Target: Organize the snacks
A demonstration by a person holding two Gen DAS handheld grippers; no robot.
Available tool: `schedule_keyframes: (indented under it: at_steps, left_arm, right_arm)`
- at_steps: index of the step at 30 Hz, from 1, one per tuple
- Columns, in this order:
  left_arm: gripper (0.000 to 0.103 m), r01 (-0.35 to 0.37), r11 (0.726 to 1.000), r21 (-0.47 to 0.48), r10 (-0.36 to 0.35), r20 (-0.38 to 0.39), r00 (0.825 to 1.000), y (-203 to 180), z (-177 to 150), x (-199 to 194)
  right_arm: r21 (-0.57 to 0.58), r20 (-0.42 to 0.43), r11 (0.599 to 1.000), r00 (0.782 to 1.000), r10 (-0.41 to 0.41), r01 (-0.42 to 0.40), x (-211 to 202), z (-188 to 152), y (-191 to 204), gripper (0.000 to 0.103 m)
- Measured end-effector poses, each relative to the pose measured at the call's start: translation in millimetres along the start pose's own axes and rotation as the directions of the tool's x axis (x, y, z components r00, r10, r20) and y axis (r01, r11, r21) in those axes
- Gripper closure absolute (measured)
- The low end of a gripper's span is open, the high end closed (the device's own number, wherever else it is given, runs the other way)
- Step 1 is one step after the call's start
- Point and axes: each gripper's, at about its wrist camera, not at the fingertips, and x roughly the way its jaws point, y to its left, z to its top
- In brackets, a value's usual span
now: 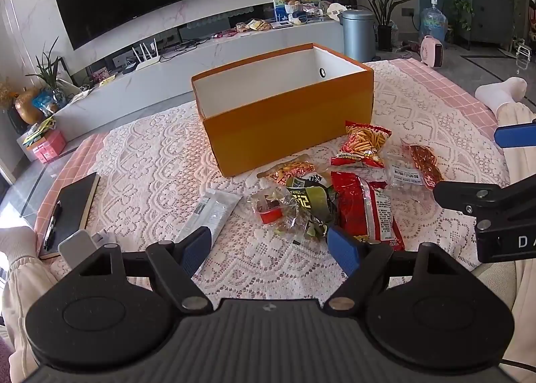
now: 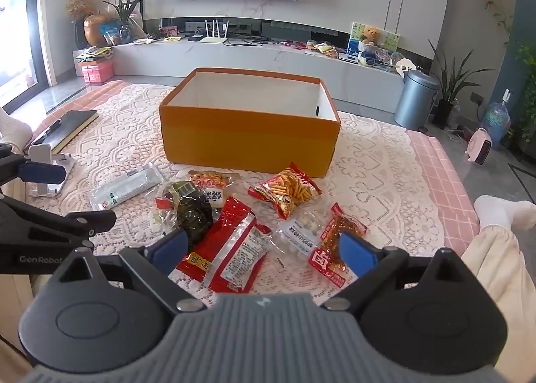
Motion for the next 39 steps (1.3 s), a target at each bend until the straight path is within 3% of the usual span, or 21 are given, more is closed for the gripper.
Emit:
schedule_keyframes:
  at_steps: [39]
  left_arm:
    - [0.011,0.005,1.000,-0.002,-0.005,0.002,1.000,1.9,-3.0,-0.3]
  right_arm:
    - [0.030,-0.015,1.000,1.000,-0.007,0.008,4.7,-4.9,-2.3,0.008]
